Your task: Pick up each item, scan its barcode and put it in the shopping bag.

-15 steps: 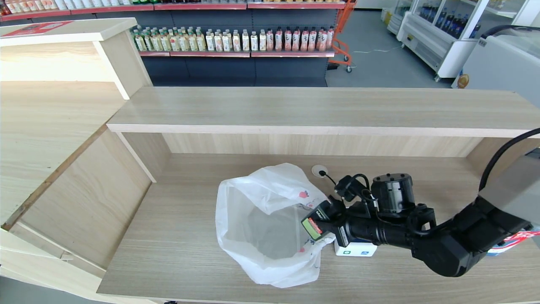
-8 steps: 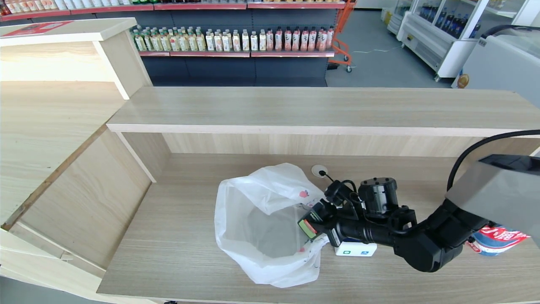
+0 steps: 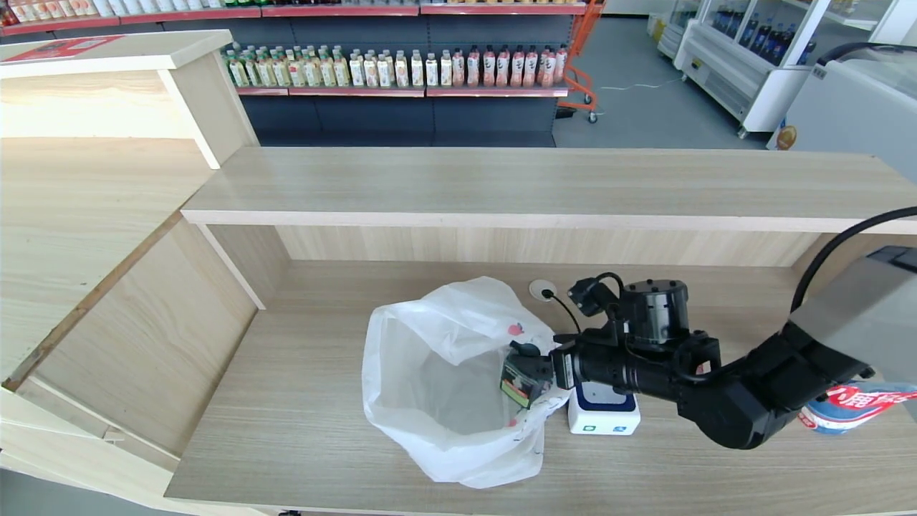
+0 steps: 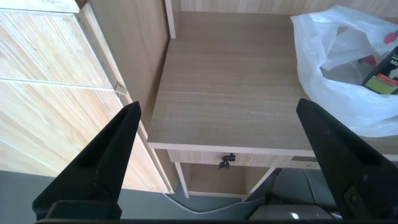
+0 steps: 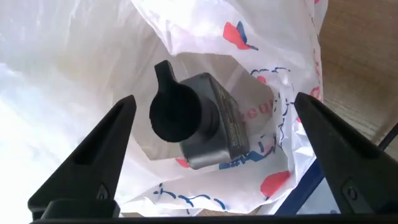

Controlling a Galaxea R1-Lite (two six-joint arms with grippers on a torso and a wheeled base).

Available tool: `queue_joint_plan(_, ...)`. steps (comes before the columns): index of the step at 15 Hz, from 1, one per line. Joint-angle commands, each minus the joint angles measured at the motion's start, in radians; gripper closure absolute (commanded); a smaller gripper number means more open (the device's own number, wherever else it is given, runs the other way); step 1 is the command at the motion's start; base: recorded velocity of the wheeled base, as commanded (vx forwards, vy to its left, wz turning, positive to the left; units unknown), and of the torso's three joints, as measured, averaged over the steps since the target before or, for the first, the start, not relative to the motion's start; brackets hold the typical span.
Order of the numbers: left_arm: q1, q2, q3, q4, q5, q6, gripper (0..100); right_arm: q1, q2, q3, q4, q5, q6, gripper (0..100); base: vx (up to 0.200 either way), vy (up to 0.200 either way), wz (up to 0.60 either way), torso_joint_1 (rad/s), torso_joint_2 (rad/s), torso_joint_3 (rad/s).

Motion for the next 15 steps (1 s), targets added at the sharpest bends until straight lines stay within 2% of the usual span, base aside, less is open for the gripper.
queue_joint_plan(1, 0.000, 0.000, 0.000, 0.000, 0.001, -0.001, 0, -0.003, -0.129, 0.019, 0.029, 0.000, 0.089, 0, 0.000, 0.000, 0.00, 0.000, 0.00, 0.000)
queue_joint_plan(4, 0.000, 0.000, 0.000, 0.000, 0.001, 0.001, 0, -0.002, -0.394, 0.112, 0.181, 0.000, 0.208, 0, 0.000, 0.000, 0.00, 0.000, 0.00, 0.000)
queue_joint_plan(7, 0.000, 0.000, 0.000, 0.000, 0.001, 0.001, 0, -0.045, -0.626, 0.275, 0.196, -0.006, 0.211, 0, 0.000, 0.000, 0.00, 0.000, 0.00, 0.000)
queue_joint_plan(9, 0.000, 0.000, 0.000, 0.000, 0.001, -0.001, 0, -0.148, -0.765, 0.373, 0.225, -0.011, 0.141, 0, 0.000, 0.000, 0.00, 0.000, 0.00, 0.000)
queue_joint_plan(11, 0.000, 0.000, 0.000, 0.000, -0.001, -0.001, 0, -0.287, -0.929, 0.470, 0.314, -0.023, 0.066, 0, 0.000, 0.000, 0.00, 0.000, 0.00, 0.000)
queue_joint_plan(12, 0.000, 0.000, 0.000, 0.000, 0.001, -0.001, 0, -0.356, -1.100, 0.542, 0.419, -0.034, 0.027, 0, 0.000, 0.000, 0.00, 0.000, 0.00, 0.000)
queue_joint_plan(15, 0.000, 0.000, 0.000, 0.000, 0.001, -0.001, 0, -0.387, -1.471, 0.640, 0.637, -0.218, 0.006, 0, 0.000, 0.000, 0.00, 0.000, 0.00, 0.000)
